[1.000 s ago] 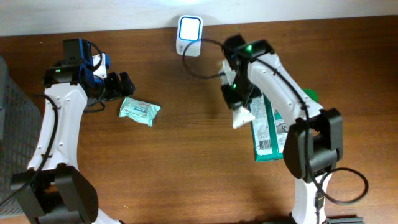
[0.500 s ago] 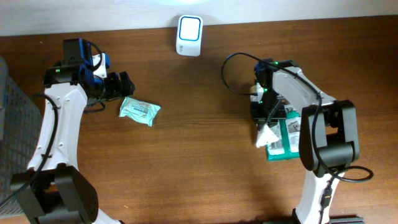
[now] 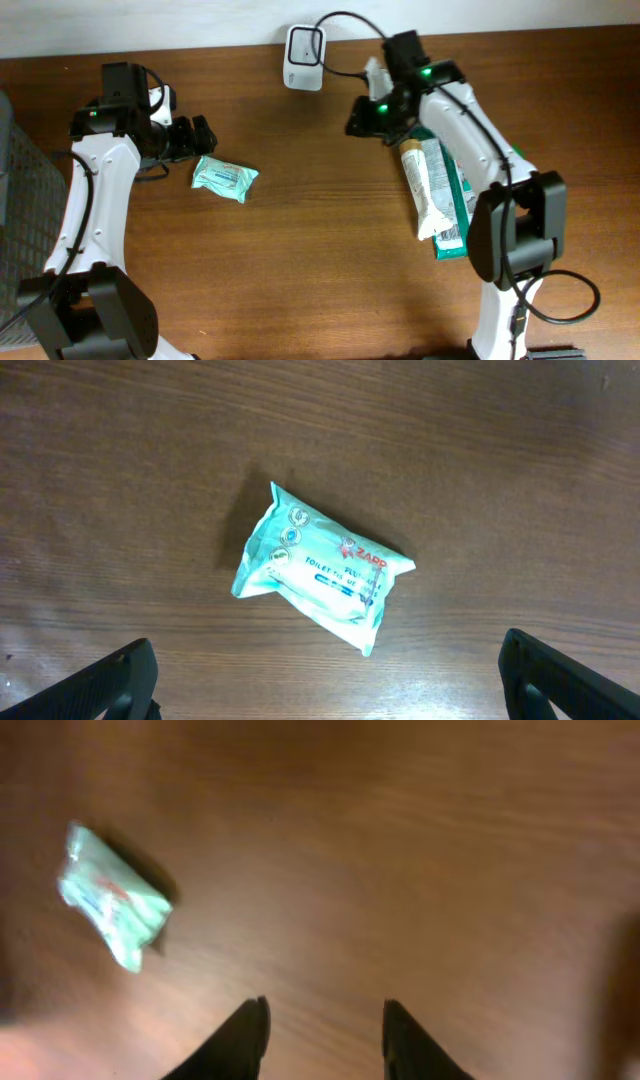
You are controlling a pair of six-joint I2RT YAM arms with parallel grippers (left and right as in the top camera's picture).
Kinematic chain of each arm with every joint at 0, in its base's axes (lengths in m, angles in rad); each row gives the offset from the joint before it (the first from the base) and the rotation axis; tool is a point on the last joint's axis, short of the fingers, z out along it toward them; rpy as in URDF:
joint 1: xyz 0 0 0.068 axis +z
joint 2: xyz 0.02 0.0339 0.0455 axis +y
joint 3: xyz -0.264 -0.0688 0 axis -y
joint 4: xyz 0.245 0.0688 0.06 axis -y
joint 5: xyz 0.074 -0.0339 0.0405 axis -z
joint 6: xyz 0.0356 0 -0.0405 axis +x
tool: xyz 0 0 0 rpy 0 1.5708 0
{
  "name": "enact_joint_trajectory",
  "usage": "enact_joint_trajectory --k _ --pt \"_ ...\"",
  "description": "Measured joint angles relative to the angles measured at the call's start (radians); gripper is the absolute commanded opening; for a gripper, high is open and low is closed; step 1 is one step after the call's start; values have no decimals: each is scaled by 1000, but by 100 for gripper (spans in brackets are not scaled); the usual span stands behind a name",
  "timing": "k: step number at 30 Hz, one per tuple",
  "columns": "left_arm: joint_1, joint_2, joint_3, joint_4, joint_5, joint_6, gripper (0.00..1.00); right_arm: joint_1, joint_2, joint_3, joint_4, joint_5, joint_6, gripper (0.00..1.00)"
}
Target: Scan the item barcode
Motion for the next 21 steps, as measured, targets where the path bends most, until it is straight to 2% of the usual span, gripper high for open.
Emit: enact_joint_trajectory --k 2,6,7,11,12,13,14,15,16,21 --pt "0 0 0 0 0 0 99 72 0 -73 112 9 100 31" --pt "0 0 0 -1 0 0 99 155 3 -219 312 43 205 32" --pt "0 0 0 -1 0 0 99 168 3 -258 375 48 221 36" --pt "0 0 0 18 12 0 99 173 3 -297 406 72 246 40" --pt "0 0 0 18 16 0 97 173 3 -297 406 79 249 44" --pt "0 0 0 19 19 0 71 173 3 -297 409 84 249 45" --pt "0 0 0 19 19 0 39 173 3 -297 412 87 250 46" --pt "0 0 0 22 15 -1 15 173 3 -297 413 87 249 46" --pt "0 0 0 29 9 -1 0 173 3 -297 416 87 249 46" --pt "-2 4 -3 113 -84 0 0 173 3 -297 417 92 249 46"
